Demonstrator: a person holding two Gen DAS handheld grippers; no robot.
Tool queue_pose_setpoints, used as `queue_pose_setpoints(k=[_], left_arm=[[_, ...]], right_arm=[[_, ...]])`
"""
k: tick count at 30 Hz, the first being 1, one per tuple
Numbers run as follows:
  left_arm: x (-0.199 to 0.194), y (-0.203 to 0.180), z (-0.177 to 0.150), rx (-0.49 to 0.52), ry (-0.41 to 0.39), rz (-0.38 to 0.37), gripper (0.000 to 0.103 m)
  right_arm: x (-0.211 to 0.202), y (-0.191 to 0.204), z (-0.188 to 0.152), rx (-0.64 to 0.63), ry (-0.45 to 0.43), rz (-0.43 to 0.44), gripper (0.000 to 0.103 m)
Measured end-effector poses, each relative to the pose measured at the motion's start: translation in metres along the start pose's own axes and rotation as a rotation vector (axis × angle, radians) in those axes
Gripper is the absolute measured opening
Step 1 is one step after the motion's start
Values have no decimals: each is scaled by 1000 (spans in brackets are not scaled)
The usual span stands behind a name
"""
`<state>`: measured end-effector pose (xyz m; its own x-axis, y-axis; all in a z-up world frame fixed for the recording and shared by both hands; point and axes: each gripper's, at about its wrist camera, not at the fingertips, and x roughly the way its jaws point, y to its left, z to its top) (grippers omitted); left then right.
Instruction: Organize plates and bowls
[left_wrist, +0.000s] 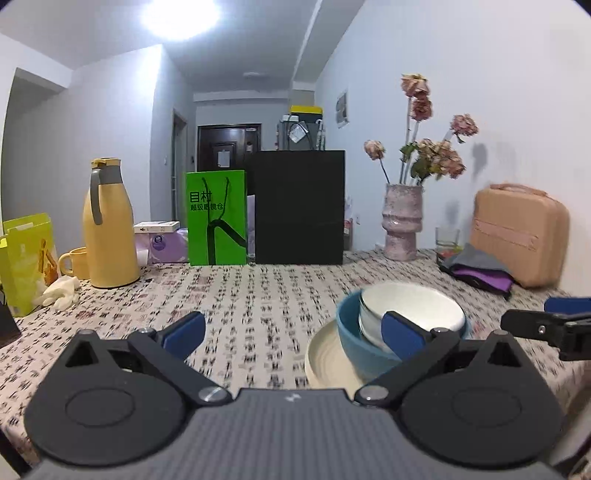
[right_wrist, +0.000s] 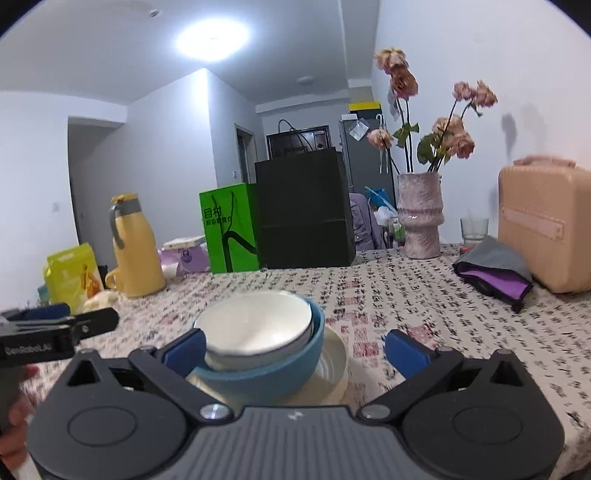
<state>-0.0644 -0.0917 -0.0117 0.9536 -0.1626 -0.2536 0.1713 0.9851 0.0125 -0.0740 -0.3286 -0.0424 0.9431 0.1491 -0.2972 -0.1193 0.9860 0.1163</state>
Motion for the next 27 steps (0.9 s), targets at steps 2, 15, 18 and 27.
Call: queue_pose_setpoints(k=[2, 15, 18, 27], left_arm=[[-13, -3, -7, 23, 2, -3, 103], [-57, -8, -39, 37, 18, -44, 103], [-62, -8, -43, 46, 20, -35, 103], [-70, -6, -43, 25, 0, -39, 103]], right_arm=[[-11, 4, -8, -15, 11, -9, 103], [-45, 13, -39, -34, 31, -20, 103], [-46, 11, -40, -23, 32, -20, 103], [-48, 11, -36, -16, 23, -16, 103]])
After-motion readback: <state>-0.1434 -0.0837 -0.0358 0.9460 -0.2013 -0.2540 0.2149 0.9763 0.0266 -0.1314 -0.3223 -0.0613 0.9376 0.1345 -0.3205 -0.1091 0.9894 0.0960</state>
